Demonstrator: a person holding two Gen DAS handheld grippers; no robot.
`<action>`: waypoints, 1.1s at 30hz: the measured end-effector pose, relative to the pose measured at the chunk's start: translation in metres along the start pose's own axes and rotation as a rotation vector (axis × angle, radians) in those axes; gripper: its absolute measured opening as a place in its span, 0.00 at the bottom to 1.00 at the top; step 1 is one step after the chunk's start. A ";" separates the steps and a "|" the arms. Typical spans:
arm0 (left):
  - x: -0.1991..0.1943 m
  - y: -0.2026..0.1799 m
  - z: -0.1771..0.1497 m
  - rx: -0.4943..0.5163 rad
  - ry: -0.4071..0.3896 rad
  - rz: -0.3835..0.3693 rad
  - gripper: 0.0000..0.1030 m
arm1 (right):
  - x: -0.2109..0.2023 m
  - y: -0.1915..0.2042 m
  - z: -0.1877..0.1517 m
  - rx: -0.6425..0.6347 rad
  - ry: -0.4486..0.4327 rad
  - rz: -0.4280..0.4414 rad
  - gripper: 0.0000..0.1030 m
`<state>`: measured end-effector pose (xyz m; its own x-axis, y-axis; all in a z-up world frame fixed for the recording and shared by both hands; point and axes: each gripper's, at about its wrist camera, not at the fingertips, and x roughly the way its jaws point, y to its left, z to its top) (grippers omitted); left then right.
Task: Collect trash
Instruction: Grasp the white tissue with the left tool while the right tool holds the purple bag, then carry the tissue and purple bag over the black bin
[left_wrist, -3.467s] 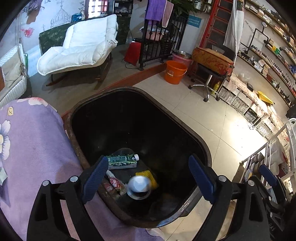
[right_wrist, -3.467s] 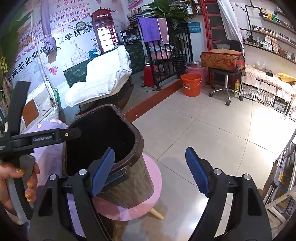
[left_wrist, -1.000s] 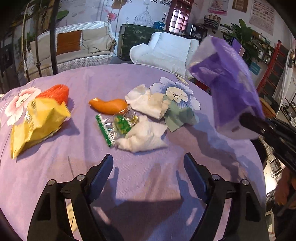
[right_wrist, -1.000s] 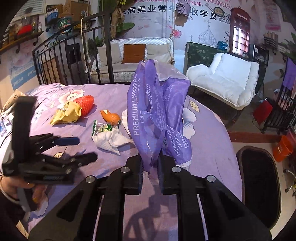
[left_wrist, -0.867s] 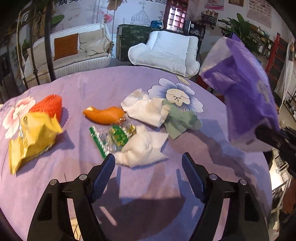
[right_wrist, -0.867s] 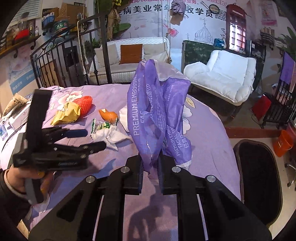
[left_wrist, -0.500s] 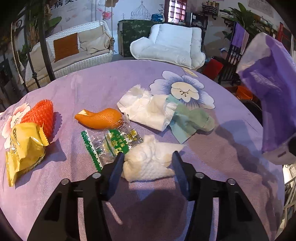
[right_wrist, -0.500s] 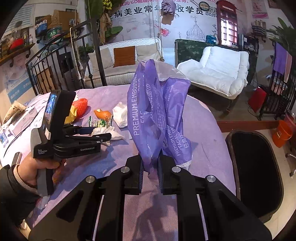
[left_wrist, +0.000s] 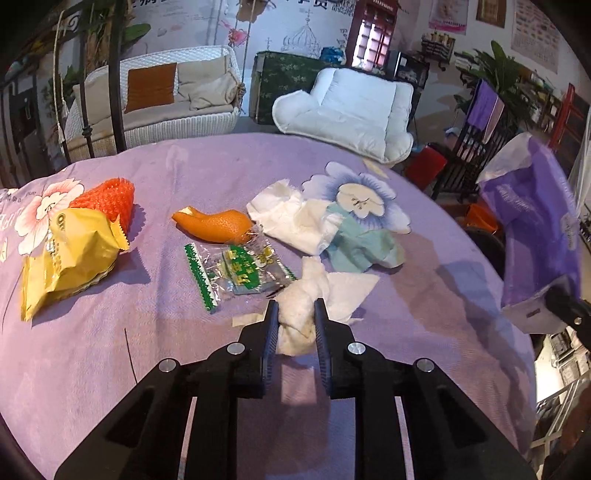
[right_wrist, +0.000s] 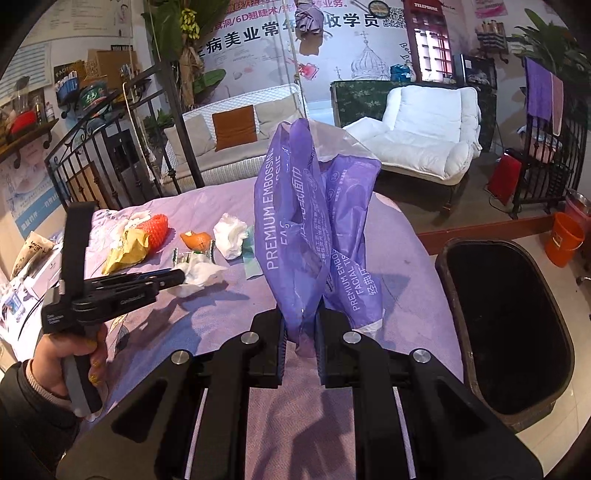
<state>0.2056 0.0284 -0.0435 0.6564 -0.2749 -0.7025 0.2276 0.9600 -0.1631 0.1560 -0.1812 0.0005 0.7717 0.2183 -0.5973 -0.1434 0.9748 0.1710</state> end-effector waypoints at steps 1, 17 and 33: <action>-0.004 -0.006 -0.001 0.003 -0.011 0.001 0.20 | -0.002 -0.004 -0.001 0.006 -0.004 0.001 0.14; -0.041 -0.112 -0.023 0.062 -0.110 -0.132 0.20 | -0.047 -0.087 -0.016 0.099 -0.059 -0.104 0.14; -0.021 -0.211 -0.025 0.198 -0.077 -0.281 0.20 | -0.005 -0.206 -0.031 0.255 0.095 -0.212 0.14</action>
<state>0.1258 -0.1673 -0.0118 0.5991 -0.5370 -0.5939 0.5366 0.8198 -0.2000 0.1624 -0.3817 -0.0554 0.7048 0.0272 -0.7089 0.1825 0.9587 0.2183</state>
